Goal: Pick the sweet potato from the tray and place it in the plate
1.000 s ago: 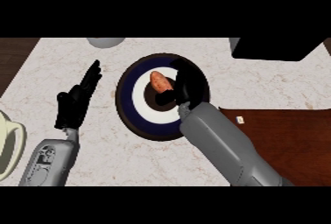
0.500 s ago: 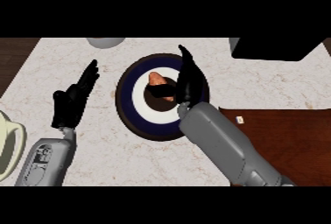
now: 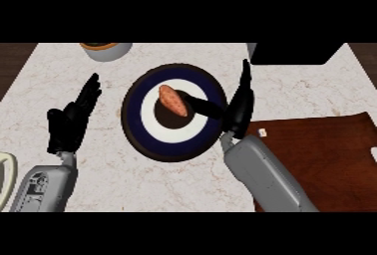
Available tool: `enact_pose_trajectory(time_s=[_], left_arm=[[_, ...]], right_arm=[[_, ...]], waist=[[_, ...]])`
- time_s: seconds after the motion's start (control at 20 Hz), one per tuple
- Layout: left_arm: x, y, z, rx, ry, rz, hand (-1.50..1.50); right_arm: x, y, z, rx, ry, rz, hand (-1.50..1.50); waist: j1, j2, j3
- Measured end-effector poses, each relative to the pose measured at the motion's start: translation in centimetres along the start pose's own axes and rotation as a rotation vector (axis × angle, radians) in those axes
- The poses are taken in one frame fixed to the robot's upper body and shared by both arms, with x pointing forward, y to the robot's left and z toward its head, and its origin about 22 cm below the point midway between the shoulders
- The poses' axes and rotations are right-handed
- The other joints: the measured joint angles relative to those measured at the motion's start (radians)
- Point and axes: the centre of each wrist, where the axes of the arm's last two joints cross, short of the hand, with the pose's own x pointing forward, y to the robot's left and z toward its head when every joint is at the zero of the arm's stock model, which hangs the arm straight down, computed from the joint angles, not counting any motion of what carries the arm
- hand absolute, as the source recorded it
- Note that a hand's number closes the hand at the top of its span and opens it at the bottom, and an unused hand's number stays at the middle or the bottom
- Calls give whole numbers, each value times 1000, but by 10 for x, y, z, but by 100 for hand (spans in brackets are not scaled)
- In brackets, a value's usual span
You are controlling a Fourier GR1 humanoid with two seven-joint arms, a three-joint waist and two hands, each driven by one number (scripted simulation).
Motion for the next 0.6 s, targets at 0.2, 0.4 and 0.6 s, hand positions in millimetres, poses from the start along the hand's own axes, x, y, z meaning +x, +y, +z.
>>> enact_pose_trajectory(time_s=[0.2, 0.4, 0.6], left_arm=[[-5, -3, 2, 14, 3, 5, 0], [-2, -2, 2, 12, 2, 8, 0], [-5, -3, 0, 11, 1, 2, 0]], right_arm=[[-25, -43, 12, -47, 24, -48, -150], [-43, -88, 27, -73, 40, -68, -150], [-63, -128, 42, -74, 49, -67, -150]], waist=[[-15, -2, 0], [-12, -1, -1], [-8, 1, 0]])
